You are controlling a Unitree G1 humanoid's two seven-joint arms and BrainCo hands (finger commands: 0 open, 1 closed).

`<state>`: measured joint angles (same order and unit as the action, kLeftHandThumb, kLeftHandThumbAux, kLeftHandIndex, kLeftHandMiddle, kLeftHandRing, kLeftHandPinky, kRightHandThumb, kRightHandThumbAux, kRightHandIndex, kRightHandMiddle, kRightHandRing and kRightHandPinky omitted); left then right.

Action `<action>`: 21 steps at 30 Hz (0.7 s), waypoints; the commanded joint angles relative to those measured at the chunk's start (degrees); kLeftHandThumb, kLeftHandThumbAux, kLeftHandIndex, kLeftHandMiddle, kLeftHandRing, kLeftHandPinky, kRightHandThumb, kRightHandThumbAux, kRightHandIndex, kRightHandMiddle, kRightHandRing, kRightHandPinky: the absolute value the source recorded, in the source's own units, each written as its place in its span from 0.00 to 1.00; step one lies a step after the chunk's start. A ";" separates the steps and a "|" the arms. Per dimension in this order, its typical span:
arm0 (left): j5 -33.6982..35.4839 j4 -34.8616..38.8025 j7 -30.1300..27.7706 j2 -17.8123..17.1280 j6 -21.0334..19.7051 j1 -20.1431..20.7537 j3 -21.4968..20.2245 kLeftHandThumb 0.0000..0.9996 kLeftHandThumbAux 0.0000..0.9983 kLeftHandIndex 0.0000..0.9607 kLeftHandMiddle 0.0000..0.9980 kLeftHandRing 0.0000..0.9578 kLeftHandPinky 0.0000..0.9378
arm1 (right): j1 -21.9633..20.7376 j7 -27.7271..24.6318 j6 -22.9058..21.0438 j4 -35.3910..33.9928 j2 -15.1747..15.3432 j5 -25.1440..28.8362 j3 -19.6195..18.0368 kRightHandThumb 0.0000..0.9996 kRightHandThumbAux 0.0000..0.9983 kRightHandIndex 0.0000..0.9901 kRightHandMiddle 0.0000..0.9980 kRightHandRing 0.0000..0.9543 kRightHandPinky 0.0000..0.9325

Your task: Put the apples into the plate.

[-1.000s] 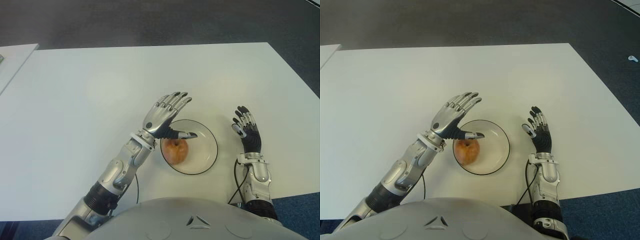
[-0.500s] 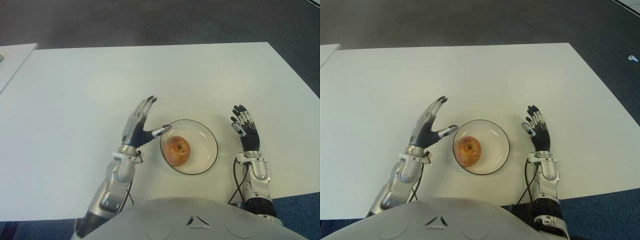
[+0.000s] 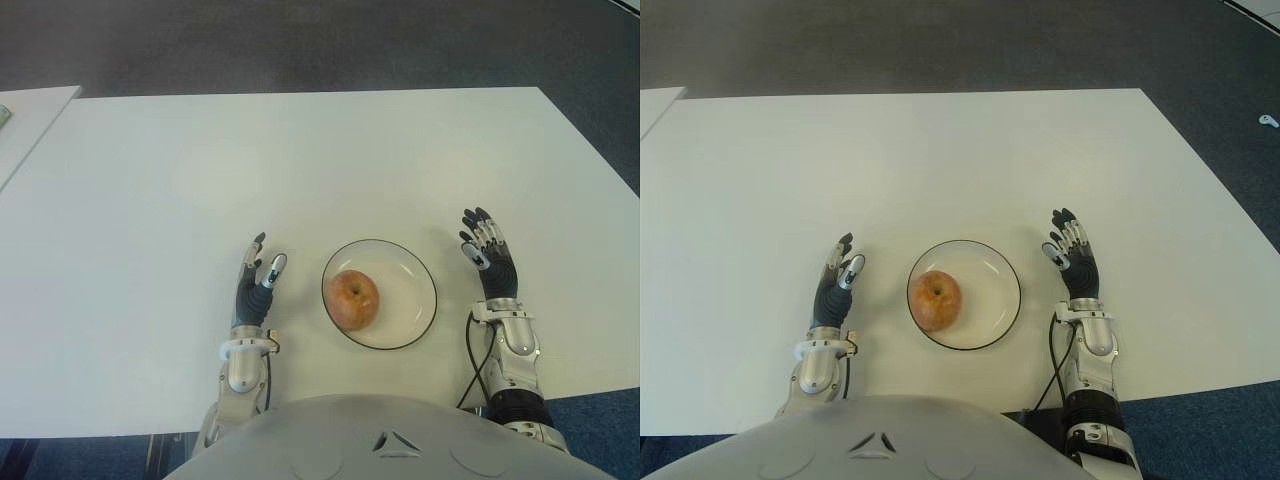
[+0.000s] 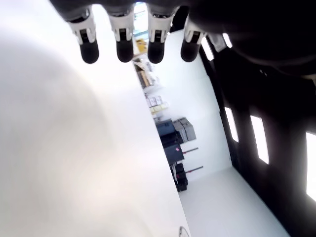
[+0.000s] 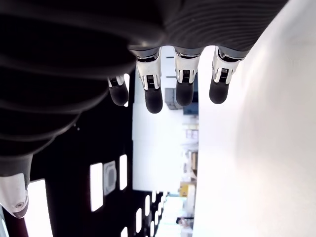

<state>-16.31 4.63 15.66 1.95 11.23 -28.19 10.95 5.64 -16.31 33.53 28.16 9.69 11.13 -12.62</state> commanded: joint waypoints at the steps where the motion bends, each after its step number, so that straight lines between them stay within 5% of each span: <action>1: 3.13 -11.44 4.47 3.09 7.10 0.32 -2.66 0.00 0.22 0.00 0.00 0.00 0.06 | 5.31 0.65 -5.33 10.61 -4.24 -0.71 1.58 0.09 0.52 0.06 0.13 0.07 0.00; 11: -3.86 -20.46 13.94 2.70 14.27 1.07 -2.23 0.00 0.31 0.05 0.04 0.05 0.13 | 4.44 0.97 -5.86 10.58 -3.33 -0.73 1.35 0.08 0.52 0.05 0.13 0.07 0.00; 21: 0.22 -30.99 13.14 3.79 23.56 6.43 -0.83 0.01 0.43 0.11 0.12 0.15 0.24 | 4.35 -0.12 -4.85 8.70 -4.01 0.19 1.82 0.08 0.52 0.06 0.12 0.06 0.00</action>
<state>-17.35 -13.36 29.47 3.37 32.28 -22.23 9.89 4.15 -15.83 33.53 29.42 10.28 10.94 -12.55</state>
